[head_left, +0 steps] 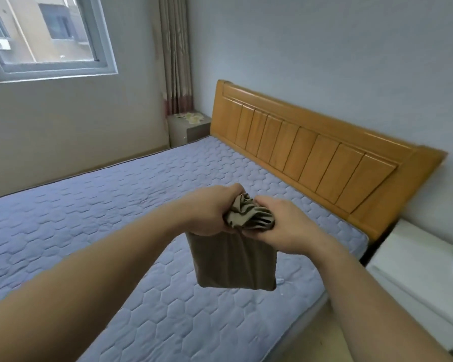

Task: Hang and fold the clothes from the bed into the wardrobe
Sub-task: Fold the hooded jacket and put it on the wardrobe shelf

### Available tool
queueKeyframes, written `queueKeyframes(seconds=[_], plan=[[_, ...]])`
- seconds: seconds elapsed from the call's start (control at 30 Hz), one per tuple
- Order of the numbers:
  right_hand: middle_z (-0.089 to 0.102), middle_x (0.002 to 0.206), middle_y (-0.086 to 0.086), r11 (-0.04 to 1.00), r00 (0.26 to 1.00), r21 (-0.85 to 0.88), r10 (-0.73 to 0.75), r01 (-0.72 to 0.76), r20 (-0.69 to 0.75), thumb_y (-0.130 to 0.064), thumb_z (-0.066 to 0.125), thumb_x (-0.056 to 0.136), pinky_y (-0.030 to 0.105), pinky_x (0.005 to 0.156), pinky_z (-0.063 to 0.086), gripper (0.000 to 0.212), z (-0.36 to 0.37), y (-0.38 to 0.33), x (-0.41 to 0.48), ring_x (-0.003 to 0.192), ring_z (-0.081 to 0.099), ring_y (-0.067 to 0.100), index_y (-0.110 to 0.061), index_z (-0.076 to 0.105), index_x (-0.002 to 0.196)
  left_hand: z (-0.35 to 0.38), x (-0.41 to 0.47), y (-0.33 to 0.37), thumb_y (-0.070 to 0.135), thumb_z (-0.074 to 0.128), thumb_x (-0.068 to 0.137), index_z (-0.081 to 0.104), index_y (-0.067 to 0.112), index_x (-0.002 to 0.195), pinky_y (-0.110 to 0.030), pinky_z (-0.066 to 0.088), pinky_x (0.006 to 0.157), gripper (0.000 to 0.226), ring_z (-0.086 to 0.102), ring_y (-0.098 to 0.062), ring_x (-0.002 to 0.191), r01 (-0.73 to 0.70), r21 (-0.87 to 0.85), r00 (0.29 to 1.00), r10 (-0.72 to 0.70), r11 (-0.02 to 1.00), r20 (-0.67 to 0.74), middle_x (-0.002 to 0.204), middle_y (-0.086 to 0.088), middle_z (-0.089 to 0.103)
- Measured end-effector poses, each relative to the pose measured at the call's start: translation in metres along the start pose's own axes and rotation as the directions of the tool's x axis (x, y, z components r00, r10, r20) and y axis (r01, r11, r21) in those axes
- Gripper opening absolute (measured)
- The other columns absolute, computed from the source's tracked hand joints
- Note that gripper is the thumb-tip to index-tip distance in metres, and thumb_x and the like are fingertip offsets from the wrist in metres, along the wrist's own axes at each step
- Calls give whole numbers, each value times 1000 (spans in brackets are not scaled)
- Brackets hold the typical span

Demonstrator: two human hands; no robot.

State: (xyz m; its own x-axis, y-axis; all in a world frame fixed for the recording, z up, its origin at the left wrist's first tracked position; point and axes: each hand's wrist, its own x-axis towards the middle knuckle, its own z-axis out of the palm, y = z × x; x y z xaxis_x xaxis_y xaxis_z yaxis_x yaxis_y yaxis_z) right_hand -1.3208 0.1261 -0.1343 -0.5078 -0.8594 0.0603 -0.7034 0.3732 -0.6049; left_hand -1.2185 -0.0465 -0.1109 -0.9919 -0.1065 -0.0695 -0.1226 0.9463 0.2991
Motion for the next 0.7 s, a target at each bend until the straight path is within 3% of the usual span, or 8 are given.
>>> queueKeyframes(seconds=[0.23,0.37,0.47,0.57,0.7], plan=[[67,87,-11,993,976,-10,110,-114,-191,-46,79,81,39,70,54,28,-52,-3,-65,80,62,6,-30,60,94,-28,15,69,35,71,89,54,34,105,-33,47,76,24,56,-14,90,-271,78,962,273,959,-10,96,13,61],[67,86,-15,978,927,-1,200,-211,-318,-45,84,77,32,68,53,30,-82,1,-121,80,62,1,-34,61,92,-35,27,126,29,71,89,55,36,96,-32,52,77,19,58,-9,85,-439,101,898,439,893,20,91,13,63],[68,83,-15,948,853,6,288,-317,-435,-54,87,68,30,67,52,39,-105,7,-171,78,63,1,-30,63,88,-33,37,175,24,69,90,46,40,83,-24,48,67,28,53,-2,77,-569,114,822,569,815,34,83,15,59],[69,80,-15,911,758,39,366,-411,-539,-59,89,60,31,70,53,45,-129,14,-224,76,64,4,-31,66,86,-29,45,227,24,68,88,49,37,88,-27,46,64,22,53,-3,77,-686,96,726,687,721,29,83,15,58],[73,91,-10,870,627,168,456,-463,-632,-40,95,62,32,75,55,48,-160,25,-300,84,69,10,-30,66,99,-20,54,305,27,65,87,47,34,86,-31,45,64,19,55,-13,78,-812,103,576,817,574,-8,79,15,56]])
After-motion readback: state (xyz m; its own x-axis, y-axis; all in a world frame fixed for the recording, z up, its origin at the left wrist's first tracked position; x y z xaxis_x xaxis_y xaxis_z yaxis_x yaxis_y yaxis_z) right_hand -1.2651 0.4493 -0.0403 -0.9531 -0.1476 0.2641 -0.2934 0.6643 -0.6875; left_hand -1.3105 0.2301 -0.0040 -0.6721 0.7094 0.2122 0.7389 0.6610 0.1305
